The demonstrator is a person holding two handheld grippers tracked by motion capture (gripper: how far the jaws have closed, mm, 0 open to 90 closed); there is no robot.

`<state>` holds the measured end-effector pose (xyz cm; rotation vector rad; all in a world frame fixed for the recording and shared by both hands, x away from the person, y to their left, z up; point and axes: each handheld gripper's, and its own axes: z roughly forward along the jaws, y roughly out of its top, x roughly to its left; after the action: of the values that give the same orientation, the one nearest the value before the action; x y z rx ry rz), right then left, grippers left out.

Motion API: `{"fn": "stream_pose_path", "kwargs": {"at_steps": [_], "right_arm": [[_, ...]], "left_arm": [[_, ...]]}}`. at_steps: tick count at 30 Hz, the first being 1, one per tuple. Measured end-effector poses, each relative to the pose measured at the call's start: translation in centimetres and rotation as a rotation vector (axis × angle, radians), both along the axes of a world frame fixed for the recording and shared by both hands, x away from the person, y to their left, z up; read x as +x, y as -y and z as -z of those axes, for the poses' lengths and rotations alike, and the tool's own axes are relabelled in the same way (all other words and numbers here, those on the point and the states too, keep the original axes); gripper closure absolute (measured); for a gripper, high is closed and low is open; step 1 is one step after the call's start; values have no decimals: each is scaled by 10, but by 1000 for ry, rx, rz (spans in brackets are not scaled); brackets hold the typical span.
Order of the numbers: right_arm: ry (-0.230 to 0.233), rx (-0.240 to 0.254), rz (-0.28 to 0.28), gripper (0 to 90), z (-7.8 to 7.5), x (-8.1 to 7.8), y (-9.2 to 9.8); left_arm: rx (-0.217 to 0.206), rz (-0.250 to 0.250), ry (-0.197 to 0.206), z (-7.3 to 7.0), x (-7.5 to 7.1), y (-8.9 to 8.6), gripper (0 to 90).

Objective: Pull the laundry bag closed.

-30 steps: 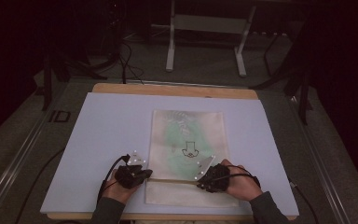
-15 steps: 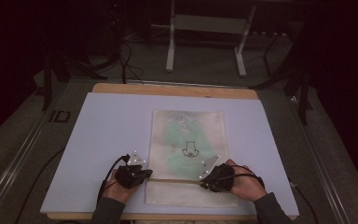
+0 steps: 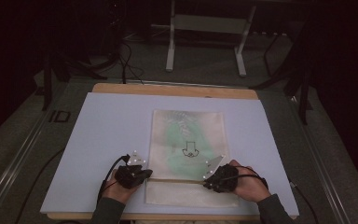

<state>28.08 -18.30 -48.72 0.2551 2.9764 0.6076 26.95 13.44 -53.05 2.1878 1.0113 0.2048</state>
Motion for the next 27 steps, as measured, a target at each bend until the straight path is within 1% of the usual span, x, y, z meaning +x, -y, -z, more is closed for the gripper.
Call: {"fn": "stream_pose_path", "kwargs": {"at_steps": [3, 6, 10, 12, 13, 14, 16, 17, 21, 23, 27], "right_arm": [[2, -6, 1, 822, 0, 0, 1], [-1, 5, 3, 822, 0, 0, 2], [2, -5, 7, 822, 0, 0, 5], [0, -1, 10, 822, -1, 0, 6], [1, 9, 8, 822, -1, 0, 7], [4, -5, 14, 822, -1, -1, 9], [5, 10, 13, 822, -2, -1, 11], [9, 2, 15, 822, -2, -1, 11], [8, -4, 21, 822, -1, -1, 14], [6, 2, 25, 822, -2, -1, 15], [8, -2, 30, 822, -2, -1, 19]], "left_arm": [[0, 0, 0, 0, 0, 0, 896], [1, 0, 1, 0, 0, 0, 896], [0, 1, 1, 0, 0, 0, 895], [0, 1, 1, 0, 0, 0, 896], [0, 1, 1, 0, 0, 0, 896], [1, 1, 1, 0, 0, 0, 895], [2, 1, 2, 0, 0, 0, 896], [1, 1, 1, 0, 0, 0, 895], [2, 1, 2, 0, 0, 0, 896], [2, 1, 2, 0, 0, 0, 895], [1, 1, 2, 0, 0, 0, 896]]}}
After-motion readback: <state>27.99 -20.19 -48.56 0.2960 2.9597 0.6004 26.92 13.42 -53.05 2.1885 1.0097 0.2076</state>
